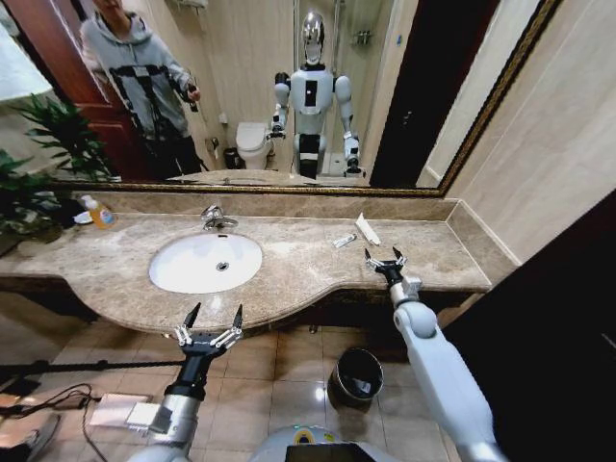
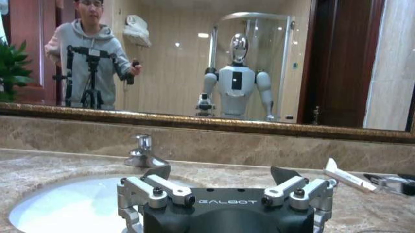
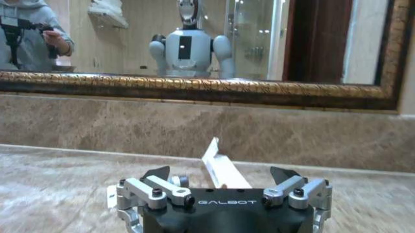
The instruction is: Pick up the trash from the sink and place it in the trash bin.
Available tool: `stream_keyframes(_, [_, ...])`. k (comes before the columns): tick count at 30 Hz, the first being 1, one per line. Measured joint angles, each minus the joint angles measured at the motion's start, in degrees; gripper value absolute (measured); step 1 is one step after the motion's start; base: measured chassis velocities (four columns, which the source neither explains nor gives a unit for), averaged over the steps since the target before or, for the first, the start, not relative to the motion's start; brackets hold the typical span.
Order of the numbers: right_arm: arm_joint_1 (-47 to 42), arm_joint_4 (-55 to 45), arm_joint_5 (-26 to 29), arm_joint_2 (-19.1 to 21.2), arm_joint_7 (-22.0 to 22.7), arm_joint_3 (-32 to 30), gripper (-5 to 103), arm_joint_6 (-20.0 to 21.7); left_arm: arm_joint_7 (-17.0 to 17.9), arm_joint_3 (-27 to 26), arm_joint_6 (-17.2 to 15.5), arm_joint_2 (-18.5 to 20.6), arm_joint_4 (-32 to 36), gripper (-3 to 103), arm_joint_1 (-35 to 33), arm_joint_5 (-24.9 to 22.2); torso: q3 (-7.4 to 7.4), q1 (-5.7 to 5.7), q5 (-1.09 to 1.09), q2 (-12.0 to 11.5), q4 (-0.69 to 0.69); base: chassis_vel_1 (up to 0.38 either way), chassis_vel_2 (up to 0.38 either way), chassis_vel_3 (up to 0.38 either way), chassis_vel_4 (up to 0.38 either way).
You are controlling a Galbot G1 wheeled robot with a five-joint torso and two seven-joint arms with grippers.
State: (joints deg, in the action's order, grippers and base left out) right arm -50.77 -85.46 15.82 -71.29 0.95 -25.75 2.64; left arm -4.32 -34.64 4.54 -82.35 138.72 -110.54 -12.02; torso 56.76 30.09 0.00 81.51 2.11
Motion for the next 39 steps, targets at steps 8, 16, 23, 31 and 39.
stream_keyframes(8, [6.85, 7.27, -1.14, -1.85, -0.28, 2.96, 100, -0.04, 0.0, 0.0, 0.0, 0.0, 0.0, 100, 0.0, 0.0, 0.0, 0.0, 0.0, 0.0, 0.0, 0.0, 0.0, 0.0, 0.0])
stream_keyframes(16, [13.82, 15.98, -1.67, -4.17, -0.26, 4.85, 100, -0.93, 0.0, 0.0, 0.0, 0.0, 0.0, 100, 0.0, 0.0, 0.0, 0.0, 0.0, 0.0, 0.01, 0.0, 0.0, 0.0, 0.0])
stream_keyframes(23, [15.86, 20.77, -5.17, -3.9, -0.65, 3.53, 100, -2.5, 0.0, 0.0, 0.0, 0.0, 0.0, 100, 0.0, 0.0, 0.0, 0.0, 0.0, 0.0, 0.01, 0.0, 0.0, 0.0, 0.0])
stream_keyframes(31, [15.47, 22.02, -5.1, -2.89, 0.13, 1.57, 100, -0.24, 0.0, 0.0, 0.0, 0.0, 0.0, 100, 0.0, 0.0, -0.01, -0.01, 0.0, 0.01, 0.0, 0.0, 0.0, 0.0, 0.0])
stream_keyframes(39, [15.88, 23.32, -3.41, -2.82, -0.69, 1.14, 86, 1.0, 0.0, 0.0, 0.0, 0.0, 0.0, 100, 0.0, 0.0, -0.01, -0.01, 0.01, 0.0, 0.0, 0.0, 0.0, 0.0, 0.0])
